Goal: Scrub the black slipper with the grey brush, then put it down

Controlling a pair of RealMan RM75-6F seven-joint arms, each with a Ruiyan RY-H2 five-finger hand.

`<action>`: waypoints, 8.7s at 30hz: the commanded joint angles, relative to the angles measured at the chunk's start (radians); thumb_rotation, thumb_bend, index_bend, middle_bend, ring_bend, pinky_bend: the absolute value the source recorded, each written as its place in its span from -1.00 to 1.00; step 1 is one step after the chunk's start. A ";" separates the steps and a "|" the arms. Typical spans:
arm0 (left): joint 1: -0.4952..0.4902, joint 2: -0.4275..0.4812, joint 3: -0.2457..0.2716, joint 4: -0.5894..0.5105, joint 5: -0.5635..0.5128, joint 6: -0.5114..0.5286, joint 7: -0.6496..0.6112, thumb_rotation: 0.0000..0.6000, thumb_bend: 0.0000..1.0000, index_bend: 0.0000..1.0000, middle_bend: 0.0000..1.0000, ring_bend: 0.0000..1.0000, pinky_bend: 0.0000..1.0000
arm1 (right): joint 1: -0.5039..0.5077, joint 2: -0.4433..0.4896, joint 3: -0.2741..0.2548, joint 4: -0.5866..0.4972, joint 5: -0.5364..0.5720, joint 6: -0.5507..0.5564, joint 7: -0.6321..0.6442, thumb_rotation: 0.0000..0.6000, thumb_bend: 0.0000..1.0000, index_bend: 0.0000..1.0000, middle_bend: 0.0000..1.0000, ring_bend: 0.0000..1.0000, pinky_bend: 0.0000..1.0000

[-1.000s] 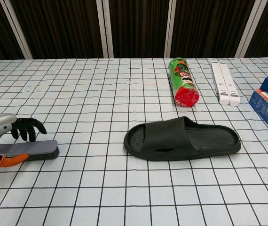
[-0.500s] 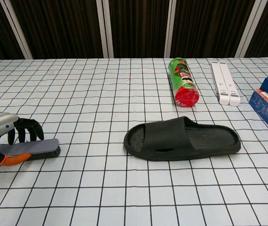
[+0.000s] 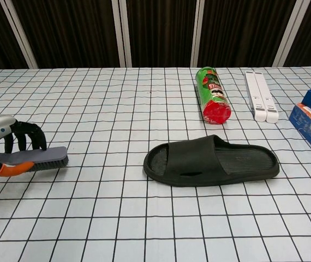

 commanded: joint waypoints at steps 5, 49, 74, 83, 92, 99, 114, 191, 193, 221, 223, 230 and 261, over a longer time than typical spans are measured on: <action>-0.055 0.030 -0.061 -0.052 -0.030 -0.039 0.027 1.00 0.36 -0.09 0.19 0.01 -0.02 | 0.049 -0.039 0.007 0.006 -0.074 -0.033 -0.035 1.00 -0.19 -1.00 -1.00 -1.00 -1.00; -0.380 -0.240 -0.218 0.049 -0.139 -0.202 0.117 1.00 0.39 -0.10 0.19 0.01 -0.02 | 0.546 -0.378 0.172 0.062 0.129 -0.692 -0.179 1.00 0.54 -1.00 -1.00 -1.00 -0.97; -0.498 -0.392 -0.215 0.212 -0.122 -0.253 0.022 1.00 0.44 -0.09 0.20 0.02 -0.01 | 0.558 -0.420 0.104 0.079 0.208 -0.665 -0.276 1.00 0.57 -1.00 -1.00 -1.00 -0.98; -0.517 -0.422 -0.201 0.288 -0.079 -0.268 -0.182 1.00 0.50 -0.09 0.20 0.02 -0.01 | 0.565 -0.405 0.090 0.069 0.172 -0.623 -0.216 1.00 0.57 -1.00 -1.00 -1.00 -0.98; -0.512 -0.383 -0.176 0.305 -0.080 -0.306 -0.262 1.00 0.50 -0.10 0.20 0.02 -0.01 | 0.572 -0.403 0.077 0.073 0.171 -0.612 -0.204 1.00 0.57 -1.00 -1.00 -1.00 -0.98; -0.486 -0.284 -0.170 0.203 -0.169 -0.356 -0.142 1.00 0.50 -0.09 0.20 0.03 0.00 | 0.575 -0.413 0.067 0.079 0.164 -0.603 -0.196 1.00 0.57 -1.00 -1.00 -1.00 -0.98; -0.491 -0.302 -0.201 0.169 -0.226 -0.327 -0.109 1.00 0.50 -0.09 0.21 0.04 0.01 | 0.582 -0.423 0.050 0.090 0.151 -0.584 -0.172 1.00 0.57 -1.00 -1.00 -1.00 -0.98; -0.435 -0.101 -0.135 -0.012 -0.089 -0.238 -0.306 1.00 0.50 -0.01 0.30 0.13 0.09 | 0.510 -0.360 0.036 -0.042 0.127 -0.393 -0.400 1.00 0.29 -1.00 -1.00 -1.00 -1.00; -0.416 -0.066 -0.110 -0.028 -0.067 -0.229 -0.316 1.00 0.50 -0.01 0.29 0.13 0.09 | 0.481 -0.347 0.061 -0.052 0.129 -0.325 -0.492 1.00 0.29 -1.00 -1.00 -1.00 -1.00; -0.175 0.062 0.258 0.367 0.354 0.052 -0.524 1.00 0.35 -0.09 0.21 0.08 0.04 | 0.331 -0.271 0.084 0.007 0.199 -0.163 -0.286 1.00 0.29 -1.00 -1.00 -1.00 -1.00; -0.172 0.037 0.257 0.399 0.351 0.049 -0.539 1.00 0.31 -0.11 0.18 0.05 0.03 | 0.332 -0.280 0.087 0.011 0.204 -0.171 -0.283 1.00 0.29 -1.00 -1.00 -1.00 -1.00; -0.159 -0.022 0.253 0.481 0.378 0.125 -0.599 1.00 -0.59 -0.70 -0.25 -0.42 -0.28 | 0.330 -0.285 0.089 0.013 0.208 -0.182 -0.287 1.00 0.29 -1.00 -1.00 -1.00 -1.00; 0.167 0.329 0.221 -0.042 0.134 0.498 -0.202 0.87 -1.00 -1.00 -1.00 -1.00 -0.89 | 0.181 -0.153 0.013 0.008 0.165 -0.034 -0.261 1.00 0.00 -1.00 -1.00 -1.00 -1.00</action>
